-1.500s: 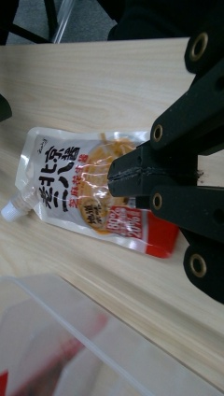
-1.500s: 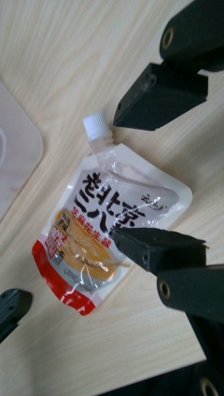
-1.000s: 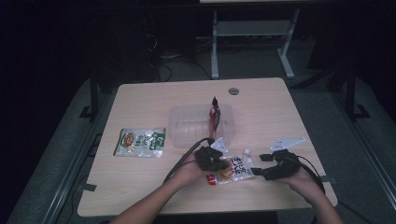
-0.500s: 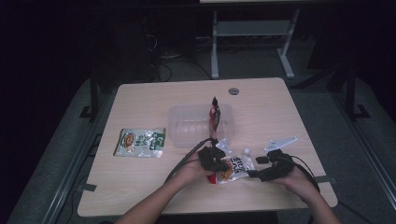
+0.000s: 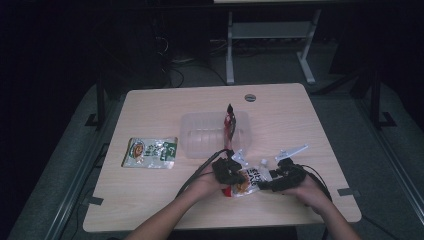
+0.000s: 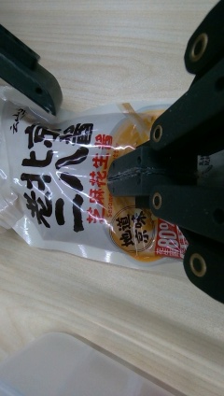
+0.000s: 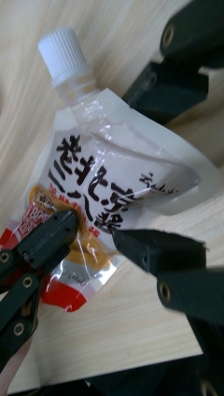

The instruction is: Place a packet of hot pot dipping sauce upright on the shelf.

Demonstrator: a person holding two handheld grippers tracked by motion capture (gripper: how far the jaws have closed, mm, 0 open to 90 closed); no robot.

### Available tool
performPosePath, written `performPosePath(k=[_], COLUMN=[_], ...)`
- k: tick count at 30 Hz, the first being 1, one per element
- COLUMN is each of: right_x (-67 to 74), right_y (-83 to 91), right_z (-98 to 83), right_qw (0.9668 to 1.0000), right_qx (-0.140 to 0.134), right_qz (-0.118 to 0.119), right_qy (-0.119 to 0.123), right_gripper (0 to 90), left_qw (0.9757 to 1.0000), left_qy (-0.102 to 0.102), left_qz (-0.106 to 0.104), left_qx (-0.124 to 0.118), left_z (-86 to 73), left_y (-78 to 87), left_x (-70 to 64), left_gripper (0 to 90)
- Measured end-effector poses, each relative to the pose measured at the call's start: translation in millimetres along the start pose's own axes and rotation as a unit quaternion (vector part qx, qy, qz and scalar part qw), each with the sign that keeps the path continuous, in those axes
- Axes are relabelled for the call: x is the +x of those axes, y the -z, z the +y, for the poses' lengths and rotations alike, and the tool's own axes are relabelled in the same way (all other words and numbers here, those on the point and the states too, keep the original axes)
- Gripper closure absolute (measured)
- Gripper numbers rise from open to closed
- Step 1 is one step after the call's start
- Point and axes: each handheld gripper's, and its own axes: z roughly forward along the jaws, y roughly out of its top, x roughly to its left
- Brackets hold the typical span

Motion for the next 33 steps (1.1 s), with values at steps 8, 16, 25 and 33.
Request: performPosePath(k=[8,16,25,33], right_x=[-4.8,-3.3,2.8,11.5], right_y=[-4.9,-3.3,0.2,13.5], right_z=[1.3,2.9,6.3,10.6], right_qw=[0.9993,0.9991,0.9986,0.9954], right_qx=[0.004,-0.007,-0.018,-0.048], right_qz=[0.033,0.043,0.04,0.061], right_qy=[-0.016,0.002,0.03,0.056], right_gripper=[67.8,81.8,88.9,89.3], left_qw=[1.0,0.9998,0.9996,0.9996], left_qy=[0.002,0.009,0.014,0.009], left_qz=[0.004,0.002,-0.003,0.0], left_qx=[-0.008,-0.02,-0.025,-0.028], left_z=[-2.8,-5.3,-6.0,-7.4], left_y=[0.4,1.2,7.0,28.0], left_x=[-0.7,-0.1,0.7,-1.7], left_gripper=[89.7,89.7,89.6,89.6])
